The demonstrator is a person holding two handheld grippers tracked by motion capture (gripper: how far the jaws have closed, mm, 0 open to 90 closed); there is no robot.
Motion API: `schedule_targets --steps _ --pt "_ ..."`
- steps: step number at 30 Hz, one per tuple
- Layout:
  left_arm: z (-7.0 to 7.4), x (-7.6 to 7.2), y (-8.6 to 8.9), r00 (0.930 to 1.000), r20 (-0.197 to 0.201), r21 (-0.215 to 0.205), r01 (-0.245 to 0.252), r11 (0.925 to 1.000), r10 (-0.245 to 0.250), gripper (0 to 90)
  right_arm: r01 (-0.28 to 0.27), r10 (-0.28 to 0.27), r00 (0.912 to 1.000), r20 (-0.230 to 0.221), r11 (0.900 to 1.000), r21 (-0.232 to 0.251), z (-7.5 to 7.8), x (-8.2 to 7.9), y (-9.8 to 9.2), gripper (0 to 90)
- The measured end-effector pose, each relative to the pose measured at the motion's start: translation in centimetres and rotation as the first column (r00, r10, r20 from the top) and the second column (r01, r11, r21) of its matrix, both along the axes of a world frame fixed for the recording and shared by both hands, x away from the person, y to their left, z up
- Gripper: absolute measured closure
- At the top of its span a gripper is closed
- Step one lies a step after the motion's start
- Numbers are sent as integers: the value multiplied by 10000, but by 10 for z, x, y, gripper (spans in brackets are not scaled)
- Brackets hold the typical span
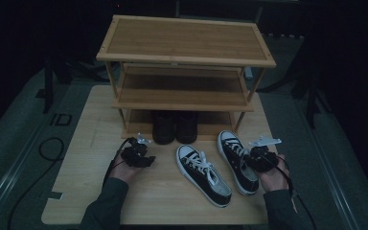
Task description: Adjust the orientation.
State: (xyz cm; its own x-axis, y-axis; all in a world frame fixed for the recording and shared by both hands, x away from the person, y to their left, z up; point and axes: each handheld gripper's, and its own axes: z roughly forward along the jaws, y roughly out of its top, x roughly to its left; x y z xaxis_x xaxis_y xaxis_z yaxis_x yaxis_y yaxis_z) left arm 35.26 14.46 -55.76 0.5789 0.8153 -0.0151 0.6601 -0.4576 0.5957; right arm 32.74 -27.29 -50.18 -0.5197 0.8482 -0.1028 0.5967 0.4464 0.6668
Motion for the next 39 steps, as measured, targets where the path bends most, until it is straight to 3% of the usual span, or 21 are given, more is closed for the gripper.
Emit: schedule_targets --steps 7,14,19,23,29,33,36,39 --pt "0 -1 -4 9998 -78 -121 200 9997 -201 571 -807 812 9966 169 9963 -310 -5 7 19 817" --pt "0 -2 -6 9996 -99 -141 261 9996 -262 574 -1629 1651 9858 312 9846 -639 -9 9 33 816" --pt "0 -4 -9 9990 -155 -238 409 9989 -413 598 -2085 2100 9773 292 9769 -466 -12 7 34 814" --pt "1 -4 -13 9983 -191 -218 539 9983 -543 608 -2461 2484 9683 254 9665 -724 -15 6 34 813" --pt "1 -4 -17 9976 -198 -223 657 9976 -662 606 -2745 2753 9612 152 9606 -427 -16 4 30 808" --pt "1 -4 -17 9977 -191 -241 651 9976 -655 605 -2635 2601 9640 -555 9624 -667 -13 7 30 728" --pt "0 -4 -16 9976 -190 -283 659 9974 -665 601 -2691 2643 9627 -581 9578 -1008 -6 3 31 633" --pt "0 -4 -16 9976 -198 -301 663 9973 -669 595 -2669 2609 9630 -667 9580 -1052 2 -2 31 597"
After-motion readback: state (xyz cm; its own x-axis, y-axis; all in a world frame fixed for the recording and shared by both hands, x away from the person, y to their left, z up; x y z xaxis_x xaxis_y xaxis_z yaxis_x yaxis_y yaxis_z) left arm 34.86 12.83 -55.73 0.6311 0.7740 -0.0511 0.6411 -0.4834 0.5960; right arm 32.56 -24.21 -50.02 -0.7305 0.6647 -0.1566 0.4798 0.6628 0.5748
